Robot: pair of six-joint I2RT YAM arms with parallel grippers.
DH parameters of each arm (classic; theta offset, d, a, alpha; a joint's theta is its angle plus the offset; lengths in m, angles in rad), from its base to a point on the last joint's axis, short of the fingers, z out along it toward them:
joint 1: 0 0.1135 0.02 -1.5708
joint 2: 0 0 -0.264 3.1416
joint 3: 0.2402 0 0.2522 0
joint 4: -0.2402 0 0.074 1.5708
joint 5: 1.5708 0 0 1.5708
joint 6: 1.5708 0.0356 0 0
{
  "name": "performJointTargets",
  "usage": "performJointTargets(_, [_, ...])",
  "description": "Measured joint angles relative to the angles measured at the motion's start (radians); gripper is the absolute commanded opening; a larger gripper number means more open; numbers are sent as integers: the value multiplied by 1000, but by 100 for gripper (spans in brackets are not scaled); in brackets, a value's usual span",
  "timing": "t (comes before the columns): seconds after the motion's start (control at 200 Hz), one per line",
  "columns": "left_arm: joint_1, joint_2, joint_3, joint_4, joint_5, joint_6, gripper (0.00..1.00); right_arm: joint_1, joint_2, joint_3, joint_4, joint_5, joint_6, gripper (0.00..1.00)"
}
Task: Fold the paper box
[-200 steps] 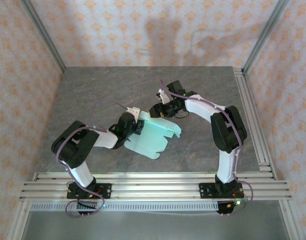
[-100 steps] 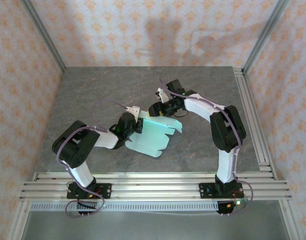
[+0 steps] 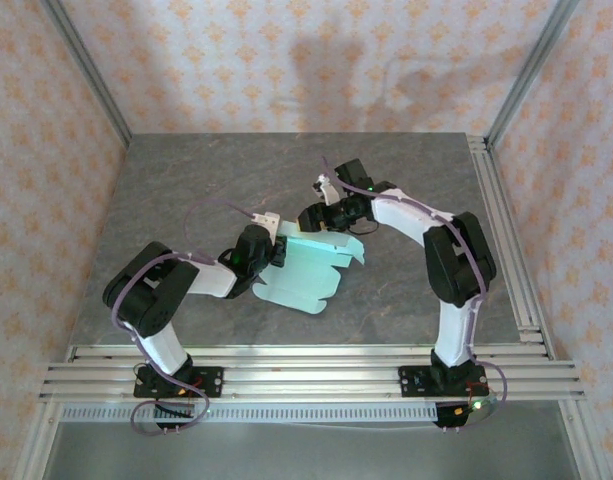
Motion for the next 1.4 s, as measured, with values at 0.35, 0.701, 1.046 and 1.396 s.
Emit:
performJointTargets(0.35, [0, -143, 21, -136, 170, 34, 0, -159, -81, -76, 122, -7, 140, 66])
performJointTargets(0.701, [0, -147, 69, -148, 305, -24, 0, -83, -81, -76, 53, -102, 39, 63])
performJointTargets(1.046, [2, -113, 80, -139, 327, -123, 0, -57, -81, -76, 28, -101, -18, 62])
performJointTargets(1.396, [31, -100, 80, -95, 326, -203, 0, -77, -125, -107, 83, -16, 52, 67])
